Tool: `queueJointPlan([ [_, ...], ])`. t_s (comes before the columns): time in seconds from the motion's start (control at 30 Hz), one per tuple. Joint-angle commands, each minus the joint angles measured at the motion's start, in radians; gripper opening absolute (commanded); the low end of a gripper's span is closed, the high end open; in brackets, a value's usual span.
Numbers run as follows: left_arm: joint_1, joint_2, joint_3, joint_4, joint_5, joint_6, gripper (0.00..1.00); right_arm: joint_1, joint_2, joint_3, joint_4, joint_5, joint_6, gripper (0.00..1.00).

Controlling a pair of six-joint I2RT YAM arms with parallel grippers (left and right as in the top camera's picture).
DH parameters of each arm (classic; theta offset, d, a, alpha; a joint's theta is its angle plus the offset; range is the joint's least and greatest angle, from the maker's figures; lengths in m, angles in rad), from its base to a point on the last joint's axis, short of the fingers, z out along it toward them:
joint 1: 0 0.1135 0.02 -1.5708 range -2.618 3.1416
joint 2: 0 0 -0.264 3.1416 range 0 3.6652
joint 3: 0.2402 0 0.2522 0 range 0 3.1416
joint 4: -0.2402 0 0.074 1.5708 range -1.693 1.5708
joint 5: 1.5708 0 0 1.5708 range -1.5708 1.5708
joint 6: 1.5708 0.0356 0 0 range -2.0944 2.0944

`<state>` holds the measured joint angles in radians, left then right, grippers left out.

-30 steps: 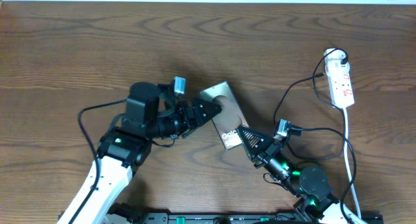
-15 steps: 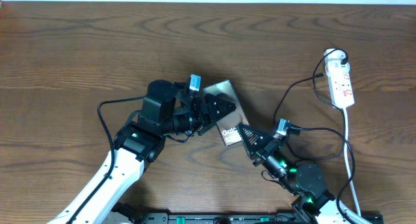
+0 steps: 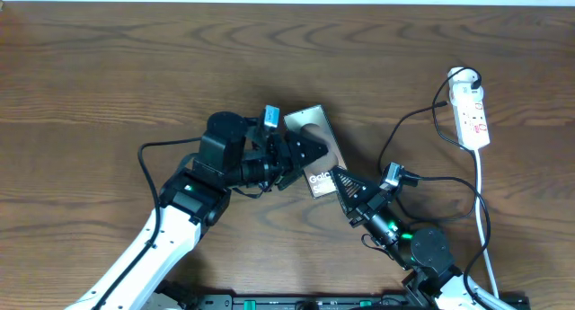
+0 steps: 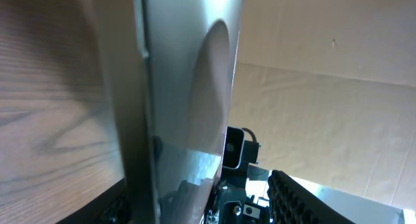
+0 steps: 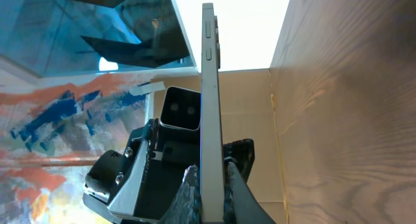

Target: Plug charger to phone and switch on socket

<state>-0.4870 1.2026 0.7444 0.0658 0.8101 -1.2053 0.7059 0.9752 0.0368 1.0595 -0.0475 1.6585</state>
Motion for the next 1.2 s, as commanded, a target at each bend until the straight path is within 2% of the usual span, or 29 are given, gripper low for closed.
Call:
queueJointPlan([
  [0.0,-0.008,-0.002,-0.004,0.023,0.013,-0.005,0.56,0.016,-0.006,0.045,0.021,0.017,-0.002,0.01],
  [0.17,-0.008,-0.002,-0.004,0.083,0.013,-0.005,0.49,0.042,-0.006,0.048,0.021,0.019,-0.001,0.01],
  [0.27,-0.008,-0.002,-0.004,0.094,0.012,-0.005,0.39,0.045,-0.006,0.048,0.022,0.019,0.042,0.01],
  [0.33,-0.008,-0.002,-0.004,0.094,0.012,-0.005,0.38,0.046,-0.006,0.048,0.022,0.019,0.069,0.01],
  [0.47,-0.008,-0.002,-0.004,0.102,0.008,-0.006,0.29,0.050,-0.006,0.048,0.022,0.019,0.093,0.01],
  [1.1,-0.008,-0.002,-0.004,0.123,-0.036,-0.012,0.28,0.088,-0.006,0.048,0.082,0.019,0.116,0.01],
  [1.17,-0.008,-0.002,-0.004,0.123,-0.036,-0.012,0.23,0.088,-0.006,0.048,0.082,0.019,0.116,0.01],
])
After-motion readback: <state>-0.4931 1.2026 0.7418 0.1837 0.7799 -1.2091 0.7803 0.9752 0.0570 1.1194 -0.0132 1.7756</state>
